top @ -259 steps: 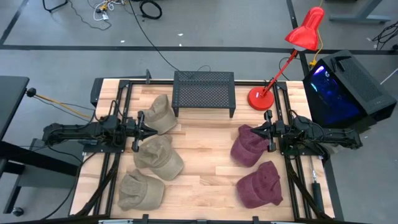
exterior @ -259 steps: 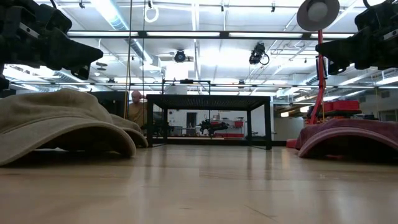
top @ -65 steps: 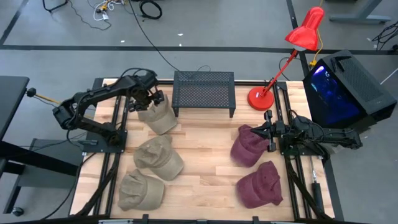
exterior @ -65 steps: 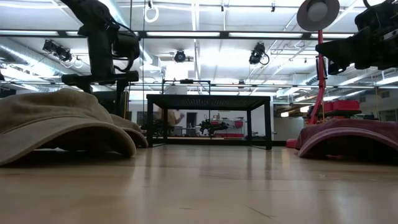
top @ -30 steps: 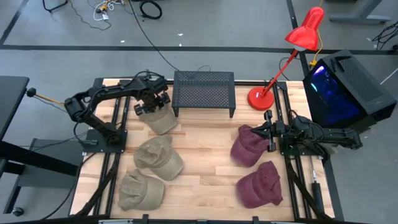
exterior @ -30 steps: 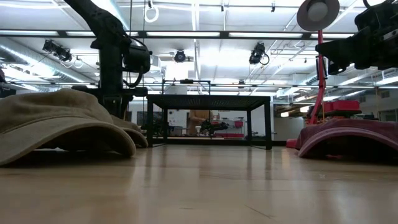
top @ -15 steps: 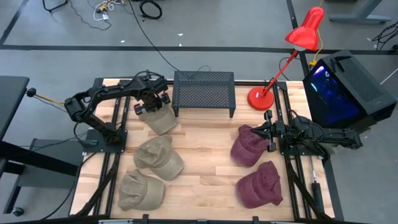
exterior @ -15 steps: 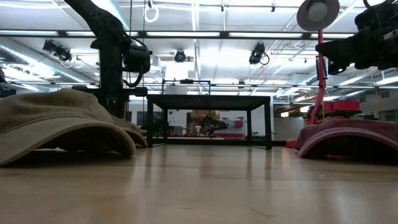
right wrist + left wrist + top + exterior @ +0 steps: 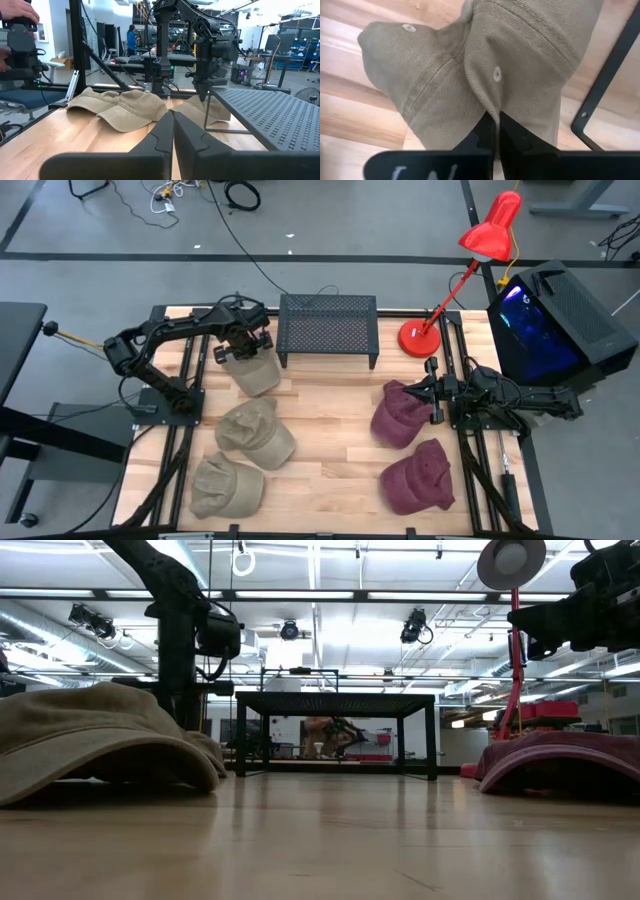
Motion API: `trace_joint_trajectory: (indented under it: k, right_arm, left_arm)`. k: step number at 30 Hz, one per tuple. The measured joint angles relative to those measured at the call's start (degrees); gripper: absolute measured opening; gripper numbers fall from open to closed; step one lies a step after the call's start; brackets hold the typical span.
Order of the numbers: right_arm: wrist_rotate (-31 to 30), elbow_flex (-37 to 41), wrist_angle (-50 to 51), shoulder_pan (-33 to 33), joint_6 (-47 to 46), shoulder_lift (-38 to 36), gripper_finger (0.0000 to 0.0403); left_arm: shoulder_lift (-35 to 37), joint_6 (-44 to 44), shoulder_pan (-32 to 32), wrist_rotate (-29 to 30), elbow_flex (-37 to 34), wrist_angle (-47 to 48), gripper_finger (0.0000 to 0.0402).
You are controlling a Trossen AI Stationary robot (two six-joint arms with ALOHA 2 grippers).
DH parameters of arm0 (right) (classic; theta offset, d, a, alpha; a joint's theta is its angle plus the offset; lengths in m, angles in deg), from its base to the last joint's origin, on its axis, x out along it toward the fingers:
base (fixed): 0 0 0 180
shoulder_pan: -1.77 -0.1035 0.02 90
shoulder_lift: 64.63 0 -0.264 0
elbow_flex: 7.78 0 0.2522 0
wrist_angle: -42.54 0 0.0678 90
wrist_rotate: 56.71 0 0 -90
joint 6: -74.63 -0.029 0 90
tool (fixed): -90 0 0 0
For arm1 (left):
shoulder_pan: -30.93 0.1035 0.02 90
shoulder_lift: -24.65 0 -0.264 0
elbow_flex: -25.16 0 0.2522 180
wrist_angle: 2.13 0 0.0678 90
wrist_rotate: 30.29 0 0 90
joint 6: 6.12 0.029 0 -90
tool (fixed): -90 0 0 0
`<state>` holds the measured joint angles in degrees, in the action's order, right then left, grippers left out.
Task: Pick & Place hat
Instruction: Put the top brown cap on the shelf
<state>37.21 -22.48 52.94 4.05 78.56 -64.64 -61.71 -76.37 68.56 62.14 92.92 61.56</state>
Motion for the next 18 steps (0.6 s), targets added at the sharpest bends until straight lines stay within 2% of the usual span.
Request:
trace_joint_trajectory:
  k: [10,18]
  right_arm:
    - [0.0,0.0,0.0,0.0,0.0,0.0,0.0016]
    - [0.0,0.0,0.0,0.01,0.0,0.0,0.0016]
  left_arm:
    - [1.19,0.38,0.02,-0.63,0.0,4.02,0.0005]
    - [5.61,0.44,0.24,-0.35,0.0,4.73,0.0004]
